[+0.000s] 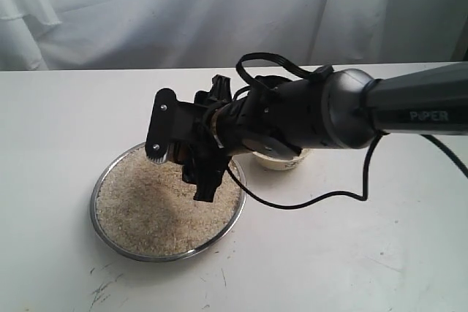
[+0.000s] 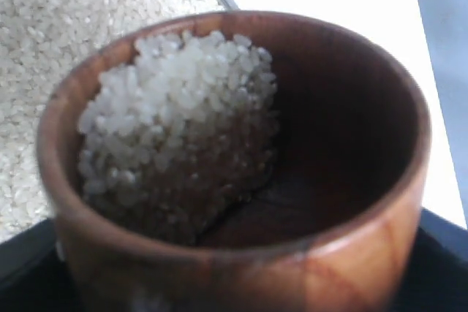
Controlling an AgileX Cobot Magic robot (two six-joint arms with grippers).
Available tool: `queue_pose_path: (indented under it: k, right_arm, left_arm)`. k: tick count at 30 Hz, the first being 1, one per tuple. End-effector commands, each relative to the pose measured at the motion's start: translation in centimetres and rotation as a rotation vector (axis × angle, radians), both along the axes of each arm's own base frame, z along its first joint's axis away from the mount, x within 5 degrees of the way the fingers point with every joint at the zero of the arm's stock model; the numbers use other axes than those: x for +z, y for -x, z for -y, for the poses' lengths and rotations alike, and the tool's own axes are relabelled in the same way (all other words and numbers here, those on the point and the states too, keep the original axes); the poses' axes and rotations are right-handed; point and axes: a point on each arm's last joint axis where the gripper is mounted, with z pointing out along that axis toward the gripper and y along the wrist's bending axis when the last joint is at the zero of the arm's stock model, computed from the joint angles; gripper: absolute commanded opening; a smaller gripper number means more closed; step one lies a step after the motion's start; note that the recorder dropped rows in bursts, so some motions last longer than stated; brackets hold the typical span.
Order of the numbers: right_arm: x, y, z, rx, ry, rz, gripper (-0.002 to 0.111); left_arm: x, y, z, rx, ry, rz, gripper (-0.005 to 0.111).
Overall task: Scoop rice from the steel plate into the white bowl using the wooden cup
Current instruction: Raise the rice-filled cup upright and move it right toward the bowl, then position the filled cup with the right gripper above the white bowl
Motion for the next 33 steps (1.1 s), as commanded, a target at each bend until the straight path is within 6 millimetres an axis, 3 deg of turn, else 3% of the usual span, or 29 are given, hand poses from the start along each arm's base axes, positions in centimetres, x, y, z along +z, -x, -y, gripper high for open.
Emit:
queue_pose_path:
  k: [1, 14, 33]
  right_arm:
    - [1.4, 0.1, 1.2, 0.005, -0.069, 0.026, 0.000]
    - [3.3, -2.0, 4.5, -0.085, -0.070, 0.065, 0.000]
    - [3.2, -6.5, 10.5, -0.247, 0.015, 0.102, 0.000]
  left_arm:
    - [-0.1, 0.0, 0.0, -0.001, 0.004, 0.007, 0.000]
    - [-0.1, 0.0, 0.0, -0.001, 0.004, 0.007, 0.000]
    - [-0.1, 0.0, 0.0, -0.001, 0.004, 0.007, 0.000]
